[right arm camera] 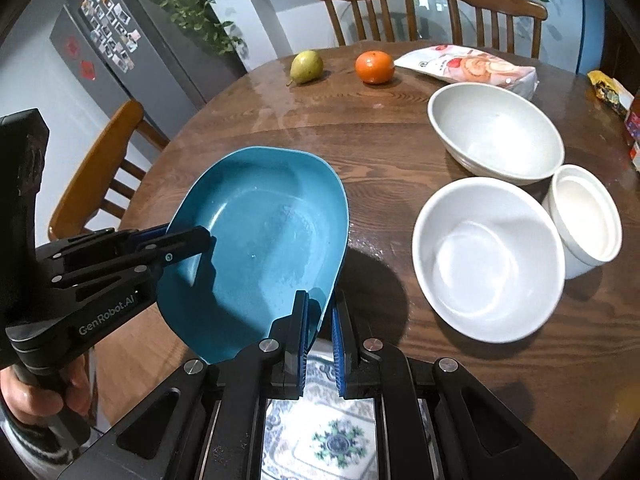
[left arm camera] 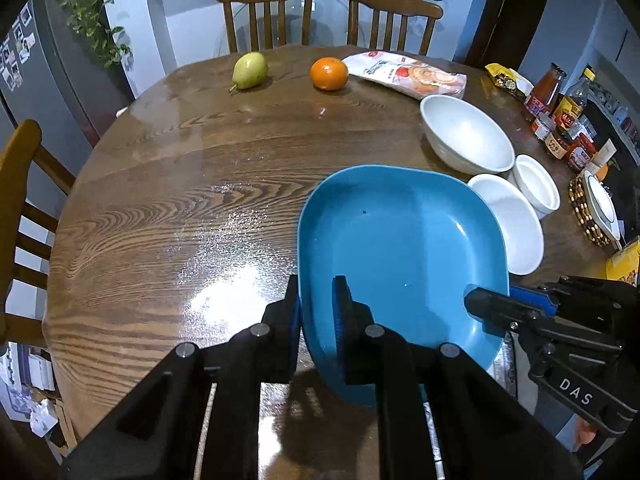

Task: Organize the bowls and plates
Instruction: 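Lower the teal-blue dish with the left tool over the stacked plates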

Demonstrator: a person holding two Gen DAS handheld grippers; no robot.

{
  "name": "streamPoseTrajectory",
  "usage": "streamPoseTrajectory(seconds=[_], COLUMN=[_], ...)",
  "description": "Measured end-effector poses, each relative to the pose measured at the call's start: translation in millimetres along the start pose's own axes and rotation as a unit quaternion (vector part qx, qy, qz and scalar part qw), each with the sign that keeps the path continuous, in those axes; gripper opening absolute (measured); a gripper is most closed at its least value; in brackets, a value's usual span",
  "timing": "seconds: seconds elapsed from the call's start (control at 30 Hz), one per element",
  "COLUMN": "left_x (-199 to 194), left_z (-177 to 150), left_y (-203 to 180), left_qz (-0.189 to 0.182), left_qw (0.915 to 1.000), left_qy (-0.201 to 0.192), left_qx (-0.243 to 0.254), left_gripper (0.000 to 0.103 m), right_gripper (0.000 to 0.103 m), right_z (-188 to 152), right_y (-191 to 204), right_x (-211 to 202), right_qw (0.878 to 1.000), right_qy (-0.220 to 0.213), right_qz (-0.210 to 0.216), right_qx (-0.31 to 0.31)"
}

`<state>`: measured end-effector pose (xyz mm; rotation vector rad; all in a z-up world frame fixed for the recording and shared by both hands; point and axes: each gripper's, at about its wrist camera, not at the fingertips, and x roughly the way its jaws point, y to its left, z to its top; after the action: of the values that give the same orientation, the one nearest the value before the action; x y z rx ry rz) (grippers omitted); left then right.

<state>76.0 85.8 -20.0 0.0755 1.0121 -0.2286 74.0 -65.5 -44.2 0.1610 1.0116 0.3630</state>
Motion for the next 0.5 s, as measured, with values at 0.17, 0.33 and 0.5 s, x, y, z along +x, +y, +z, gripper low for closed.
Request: streamPoseTrajectory(seconds=[0.17,0.33,0.5], left_x=[-13.0,-24.3,-33.3], left_z=[-5.3,-9.4,-13.5], left_y=[-13.6,-25.4,-36.1], left_qz=[0.003,0.006,0.004], left_qw=[0.9999,0.9997,0.9995], left_qy=[-0.012,-0.021,-0.028], left_qx=[0.008,0.014,0.017], left_gripper=[0.012,0.012,0.012], right_gripper=[0.012,0.012,0.012], right_z=[-9.9,-17.1,-24.4], right_y=[-3.8,-6.2,-6.2], right_x=[-15.6,-29.7,-46.7], right_qw=[1.0,1.0,0.999], right_qy=[-0.009,-0.019,-0.036], right_qz=[0.0,0.001,-0.005], right_qx=[-0.002,0.0,-0.004])
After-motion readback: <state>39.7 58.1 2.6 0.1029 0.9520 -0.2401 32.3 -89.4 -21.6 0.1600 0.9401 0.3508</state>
